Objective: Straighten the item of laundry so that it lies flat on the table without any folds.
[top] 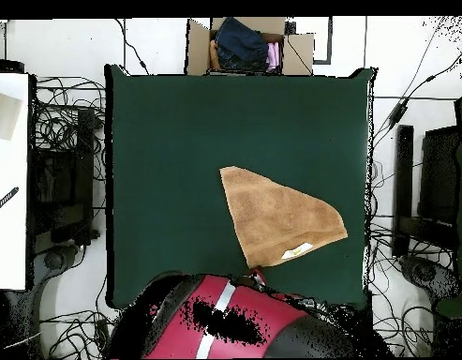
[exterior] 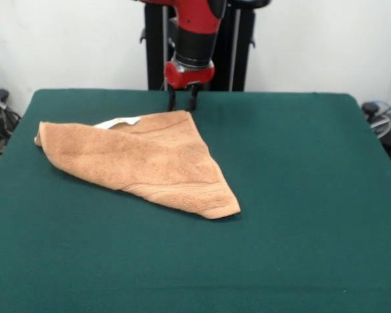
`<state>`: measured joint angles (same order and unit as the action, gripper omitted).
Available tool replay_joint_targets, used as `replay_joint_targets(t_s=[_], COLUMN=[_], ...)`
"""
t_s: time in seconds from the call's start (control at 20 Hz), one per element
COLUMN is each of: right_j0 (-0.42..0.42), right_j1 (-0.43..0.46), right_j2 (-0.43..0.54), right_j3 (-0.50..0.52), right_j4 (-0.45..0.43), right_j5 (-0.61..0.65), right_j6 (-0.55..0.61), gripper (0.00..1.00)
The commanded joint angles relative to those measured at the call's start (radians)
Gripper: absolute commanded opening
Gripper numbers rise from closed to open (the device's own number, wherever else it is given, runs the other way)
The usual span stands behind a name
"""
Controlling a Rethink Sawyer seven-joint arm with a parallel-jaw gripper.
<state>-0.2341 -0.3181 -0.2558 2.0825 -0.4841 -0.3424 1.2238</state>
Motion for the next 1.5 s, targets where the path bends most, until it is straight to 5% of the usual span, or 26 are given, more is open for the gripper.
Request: replay_joint_targets(t_s=[0.05, 0.65, 1.5], right_j0=[0.024, 0.094, -0.029], right_j1=[0.126, 0.139, 0.132], right_j2=[0.094, 0.023, 0.144], right_j3=[-0.239, -0.239, -0.320], right_j4=[-0.013, 0.000, -0.183], right_j5=[-0.107, -0.222, -0.087], right_j6=[0.122, 0.110, 0.142], gripper=[1.00, 1.00, 1.00])
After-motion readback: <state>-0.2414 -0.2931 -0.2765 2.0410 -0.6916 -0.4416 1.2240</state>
